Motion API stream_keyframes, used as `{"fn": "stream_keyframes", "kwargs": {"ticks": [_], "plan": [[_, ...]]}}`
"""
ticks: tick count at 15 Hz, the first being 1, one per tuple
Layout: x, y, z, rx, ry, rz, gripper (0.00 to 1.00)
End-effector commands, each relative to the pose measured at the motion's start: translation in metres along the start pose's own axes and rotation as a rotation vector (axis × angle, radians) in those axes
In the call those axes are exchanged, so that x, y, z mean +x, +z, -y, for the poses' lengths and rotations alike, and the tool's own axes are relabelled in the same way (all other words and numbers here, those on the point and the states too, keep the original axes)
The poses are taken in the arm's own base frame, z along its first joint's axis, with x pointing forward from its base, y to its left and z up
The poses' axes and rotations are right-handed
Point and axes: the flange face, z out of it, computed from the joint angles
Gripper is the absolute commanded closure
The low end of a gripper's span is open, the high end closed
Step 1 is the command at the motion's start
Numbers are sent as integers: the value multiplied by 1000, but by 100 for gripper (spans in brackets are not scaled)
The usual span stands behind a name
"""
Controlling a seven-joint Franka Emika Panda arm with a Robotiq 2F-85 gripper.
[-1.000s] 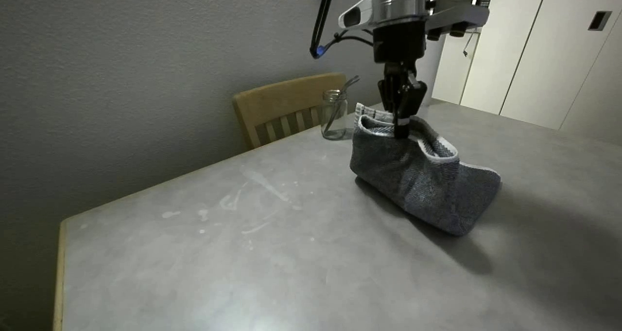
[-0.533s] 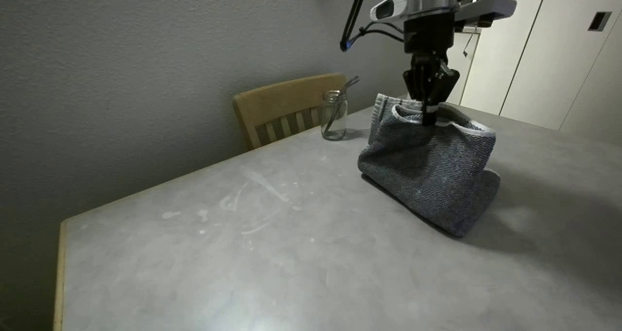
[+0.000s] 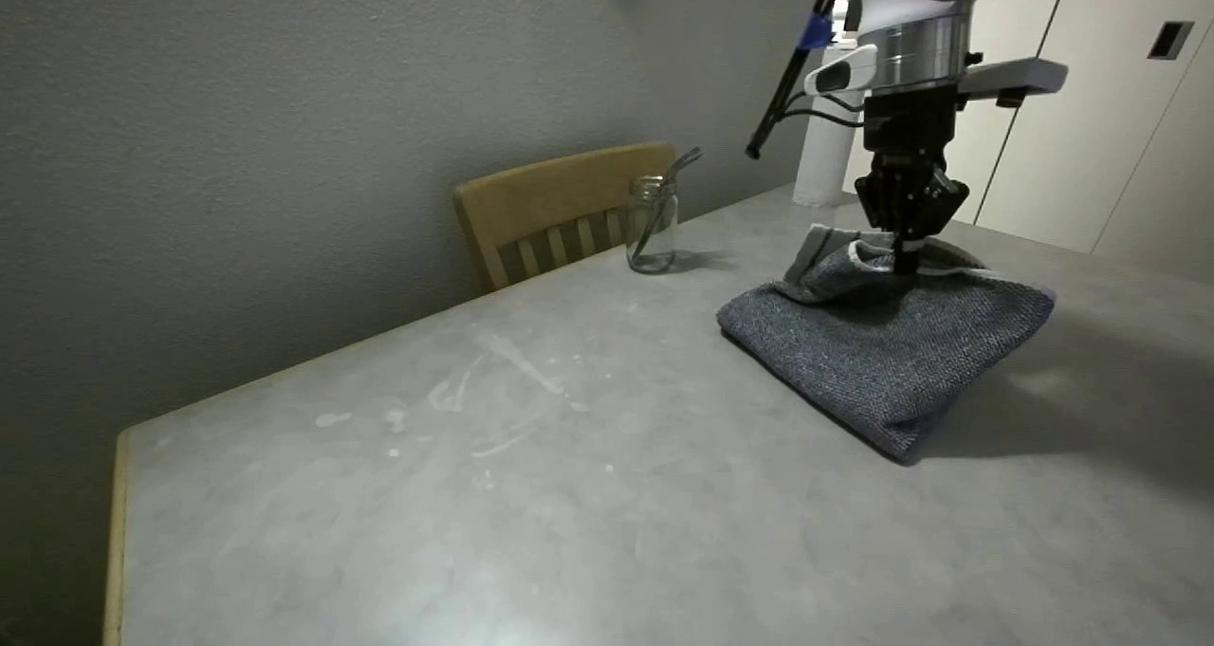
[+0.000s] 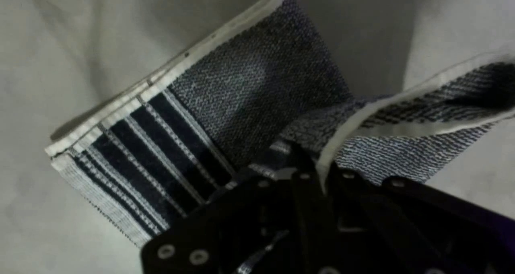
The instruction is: Unfold the towel then fold it again
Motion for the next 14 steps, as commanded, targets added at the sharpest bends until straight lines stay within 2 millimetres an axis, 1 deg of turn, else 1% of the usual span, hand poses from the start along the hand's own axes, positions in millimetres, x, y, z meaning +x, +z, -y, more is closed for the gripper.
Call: {"fn": "stream_keyframes", "kwargs": {"ticks": [1,5,8,11,14], "plan": [[-24,14,-2,-15,-55,-20,98],[-24,23,1,-26,-122,-25,98],[-29,24,0,-24,-214,19,98],[-43,20,-4,-36,-314,82,98],[-64,14,-11,-62,-386,158,98]]}}
